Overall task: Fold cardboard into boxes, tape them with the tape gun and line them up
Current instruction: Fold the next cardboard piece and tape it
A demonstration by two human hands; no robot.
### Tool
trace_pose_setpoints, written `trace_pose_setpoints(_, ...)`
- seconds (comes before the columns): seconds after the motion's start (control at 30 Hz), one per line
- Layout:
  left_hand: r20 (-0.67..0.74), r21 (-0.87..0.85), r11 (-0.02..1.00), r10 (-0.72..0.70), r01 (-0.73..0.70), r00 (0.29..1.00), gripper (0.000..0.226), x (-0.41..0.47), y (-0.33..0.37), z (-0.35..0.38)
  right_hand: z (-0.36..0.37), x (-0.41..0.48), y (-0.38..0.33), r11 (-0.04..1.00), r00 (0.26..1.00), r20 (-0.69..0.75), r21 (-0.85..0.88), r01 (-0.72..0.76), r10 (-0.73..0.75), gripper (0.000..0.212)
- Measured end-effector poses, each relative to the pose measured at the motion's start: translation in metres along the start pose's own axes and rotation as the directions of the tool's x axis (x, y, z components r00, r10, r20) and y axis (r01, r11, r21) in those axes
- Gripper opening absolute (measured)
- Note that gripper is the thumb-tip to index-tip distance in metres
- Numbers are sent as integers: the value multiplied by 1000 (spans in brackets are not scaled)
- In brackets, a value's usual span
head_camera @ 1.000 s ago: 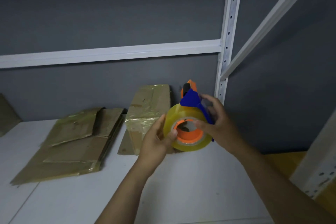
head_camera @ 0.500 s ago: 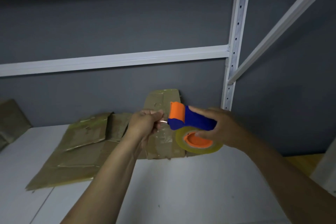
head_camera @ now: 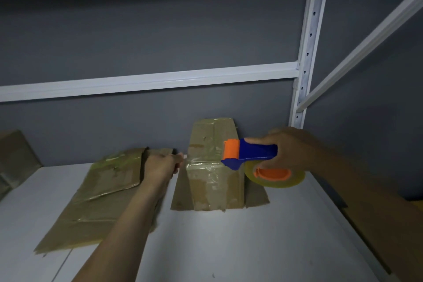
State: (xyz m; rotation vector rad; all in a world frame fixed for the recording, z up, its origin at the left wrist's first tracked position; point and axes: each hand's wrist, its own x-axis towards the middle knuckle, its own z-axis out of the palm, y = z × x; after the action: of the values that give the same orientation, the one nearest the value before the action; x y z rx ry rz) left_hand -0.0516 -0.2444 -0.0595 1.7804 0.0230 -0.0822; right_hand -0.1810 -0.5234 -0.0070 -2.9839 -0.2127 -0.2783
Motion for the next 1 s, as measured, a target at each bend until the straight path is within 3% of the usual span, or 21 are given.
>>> trace_pose_setpoints(0.13,-11,77,997,-9,10,1000,30,13,-13,1,-7,20,-6,997,999,34,-67,27,-25,77)
trace_pose_setpoints(0.3,57,-69,992,-100,104,993,21,16,-24,6,-2,31,-10,999,993,111,43,26,-30,71)
trace_pose_setpoints(0.4,136,-106,987,-108,123,985,30,14,-29,10,-4,31,-10,999,992,119,34,31,-35,69)
trace_pose_setpoints(0.57,237,211,973,-140,90,961,55,15,-43,3,-8,31,-12,998,986,162,53,28,-37,67)
trace_pose_setpoints(0.63,174,167,983,41,-71,984,64,10,-50,5,-7,32,-13,998,986,168,58,-8,-2,61)
trace_pose_setpoints(0.7,137,142,942,285,-303,949,60,0,-45,13,-5,36,-13,996,982,182,53,-65,54,57)
trace_pose_setpoints(0.77,298,341,787,428,-514,853,62,-8,-38,26,-1,39,-12,956,980,196,282,-83,27,56)
trace_pose_setpoints(0.83,456,652,382,492,-655,741,83,-11,-35,38,-2,39,-12,978,984,176,207,-37,0,51)
trace_pose_setpoints(0.87,513,700,219,506,-679,693,92,-8,-36,43,-1,40,-10,987,987,163,156,-39,13,50)
trace_pose_setpoints(0.9,546,710,151,499,-688,673,96,-8,-35,48,-1,40,-10,990,989,147,139,-34,13,53)
trace_pose_setpoints(1.0,580,625,180,543,-760,607,100,-2,-39,56,3,41,-6,999,992,123,21,31,-33,63)
